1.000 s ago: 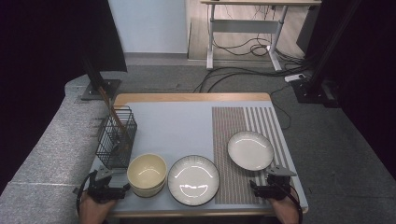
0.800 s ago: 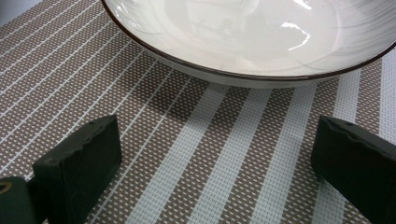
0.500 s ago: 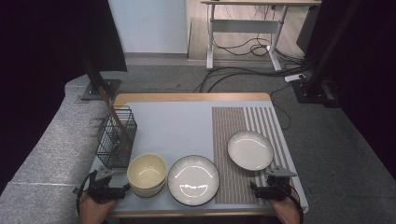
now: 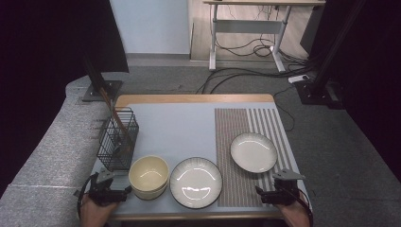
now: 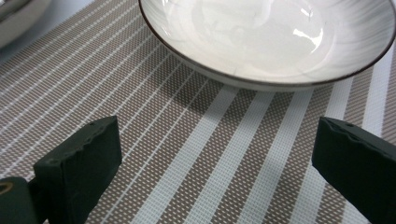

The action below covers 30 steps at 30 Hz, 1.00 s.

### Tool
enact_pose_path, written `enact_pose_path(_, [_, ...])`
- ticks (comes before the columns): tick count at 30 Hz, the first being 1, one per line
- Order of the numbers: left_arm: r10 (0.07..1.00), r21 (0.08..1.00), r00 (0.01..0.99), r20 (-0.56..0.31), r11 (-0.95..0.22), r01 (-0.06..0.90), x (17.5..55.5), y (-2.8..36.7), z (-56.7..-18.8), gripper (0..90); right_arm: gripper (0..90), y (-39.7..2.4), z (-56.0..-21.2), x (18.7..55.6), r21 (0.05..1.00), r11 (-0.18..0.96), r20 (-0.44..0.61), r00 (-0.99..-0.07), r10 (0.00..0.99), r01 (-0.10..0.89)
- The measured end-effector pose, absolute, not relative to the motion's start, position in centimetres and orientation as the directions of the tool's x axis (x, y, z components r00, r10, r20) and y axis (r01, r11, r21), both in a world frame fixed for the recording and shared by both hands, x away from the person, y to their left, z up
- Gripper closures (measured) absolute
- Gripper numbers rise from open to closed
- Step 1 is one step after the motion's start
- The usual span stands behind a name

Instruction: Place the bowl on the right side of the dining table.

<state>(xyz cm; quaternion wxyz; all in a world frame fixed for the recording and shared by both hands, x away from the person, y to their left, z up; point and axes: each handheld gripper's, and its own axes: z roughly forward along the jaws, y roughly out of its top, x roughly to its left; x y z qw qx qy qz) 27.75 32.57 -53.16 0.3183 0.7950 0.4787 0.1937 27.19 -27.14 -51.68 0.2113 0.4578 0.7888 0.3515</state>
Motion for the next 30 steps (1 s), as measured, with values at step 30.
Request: enact_pose_path(30, [0.884,0.693,0.467,0.005,-0.34,0.636,27.7,32.6,-53.2,0.1,0.8,-24.2,-47.1,28.0,0.745,0.423,-0.039,-0.6,0.799,0.516])
